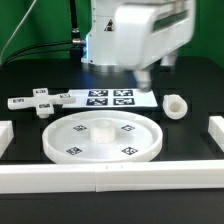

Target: Assemble round table

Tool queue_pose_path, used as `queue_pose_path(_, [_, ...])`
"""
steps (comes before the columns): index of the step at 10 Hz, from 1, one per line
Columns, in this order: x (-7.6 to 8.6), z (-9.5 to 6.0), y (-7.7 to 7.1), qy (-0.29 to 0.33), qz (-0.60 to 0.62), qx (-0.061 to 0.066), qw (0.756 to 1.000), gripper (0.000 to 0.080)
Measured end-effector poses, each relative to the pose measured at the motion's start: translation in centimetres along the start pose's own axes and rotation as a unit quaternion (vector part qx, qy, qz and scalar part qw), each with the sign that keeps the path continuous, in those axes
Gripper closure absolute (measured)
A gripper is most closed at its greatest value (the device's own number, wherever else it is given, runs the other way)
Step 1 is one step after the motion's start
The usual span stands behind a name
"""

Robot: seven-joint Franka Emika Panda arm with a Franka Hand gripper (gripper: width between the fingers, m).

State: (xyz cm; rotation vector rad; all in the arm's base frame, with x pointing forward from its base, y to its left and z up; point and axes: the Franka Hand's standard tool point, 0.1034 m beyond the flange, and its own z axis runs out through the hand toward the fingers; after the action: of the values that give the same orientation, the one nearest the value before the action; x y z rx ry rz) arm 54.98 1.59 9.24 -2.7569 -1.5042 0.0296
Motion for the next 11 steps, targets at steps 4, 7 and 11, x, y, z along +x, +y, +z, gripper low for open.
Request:
queue_pose_path(4, [-3.6, 3.7, 1.9, 0.004, -0.034, 0.003, 0.999, 0.015])
queue_pose_path(7, [-3.4, 3.7, 1.9, 0.005, -0.036, 0.003, 0.999, 0.015])
queue_pose_path(11, [-4.8, 5.8, 2.7, 0.008, -0.061, 0.003, 0.998, 0.015])
